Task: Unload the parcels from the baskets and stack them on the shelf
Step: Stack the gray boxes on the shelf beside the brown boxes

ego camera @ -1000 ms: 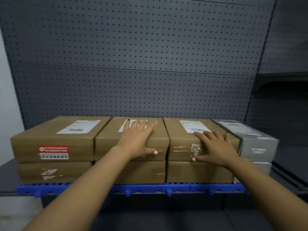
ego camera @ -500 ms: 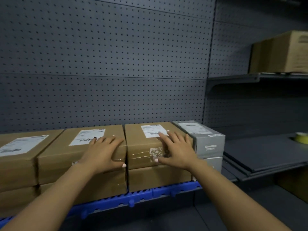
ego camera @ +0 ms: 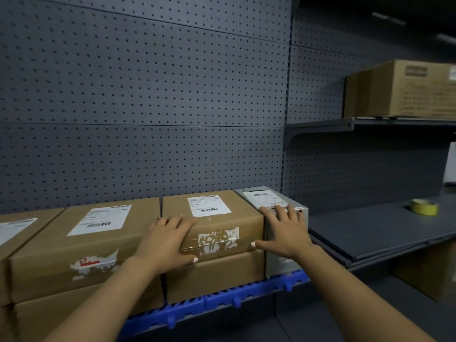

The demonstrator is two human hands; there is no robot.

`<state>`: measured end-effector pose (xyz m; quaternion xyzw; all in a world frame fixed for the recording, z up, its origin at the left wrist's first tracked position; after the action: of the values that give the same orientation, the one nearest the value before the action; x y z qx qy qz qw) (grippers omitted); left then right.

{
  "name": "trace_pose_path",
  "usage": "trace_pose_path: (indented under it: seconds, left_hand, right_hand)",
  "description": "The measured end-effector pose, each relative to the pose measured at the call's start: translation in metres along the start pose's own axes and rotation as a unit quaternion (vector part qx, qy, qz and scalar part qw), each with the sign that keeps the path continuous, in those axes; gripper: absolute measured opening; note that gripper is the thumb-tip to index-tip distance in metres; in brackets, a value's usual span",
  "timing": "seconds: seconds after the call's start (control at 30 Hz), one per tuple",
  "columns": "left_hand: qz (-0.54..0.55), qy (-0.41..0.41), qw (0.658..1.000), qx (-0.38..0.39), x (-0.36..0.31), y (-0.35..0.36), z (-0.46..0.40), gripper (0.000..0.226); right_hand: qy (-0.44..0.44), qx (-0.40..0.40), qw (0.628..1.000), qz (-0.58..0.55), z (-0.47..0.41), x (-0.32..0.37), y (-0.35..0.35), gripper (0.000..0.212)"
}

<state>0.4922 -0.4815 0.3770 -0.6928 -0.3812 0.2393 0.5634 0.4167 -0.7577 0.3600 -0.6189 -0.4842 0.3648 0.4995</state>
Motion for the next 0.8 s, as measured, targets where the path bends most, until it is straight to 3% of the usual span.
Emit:
trace_pose_path:
  seconds: [0.23,0.43,0.6,0.8]
  left_hand:
    - [0.016,-0.005,1.0,0.012,-0.003,-0.004,0.0,0.094]
    - [0.047,0.068,0.995,-0.062,-0.044,-0.012,0.018,0.087]
    - [0.068,0.197,0.975,-0.082,-0.12,0.015,0.039,0.085]
    - [0.11,0.281,0.953,-0.006,-0.214,0.069,0.056,0.083]
  right_hand:
    - [-0.004,0.004,1.0,-0.005,0.004,-0.003,-0.008,0.103]
    - [-0.065,-0.114,0.99,-0.044,0.068,-0.016,-0.018,0.091]
    - [-0.065,-0.09,0.994,-0.013,0.16,-0.062,0.008,0.08]
    - [0.055,0.017,0.998,-0.009,0.261,-0.127,0.046,0.081]
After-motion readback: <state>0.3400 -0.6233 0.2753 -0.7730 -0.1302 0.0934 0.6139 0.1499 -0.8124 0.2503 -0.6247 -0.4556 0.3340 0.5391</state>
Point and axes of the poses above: each hand's wrist, its own z-axis away from the middle knuckle, its own y-axis out of the palm, x = y × z, the point moved 2 cm from there along -z, towards the middle knuckle, and after that the axes turned 6 degrees about x, right-handed, at the moved point
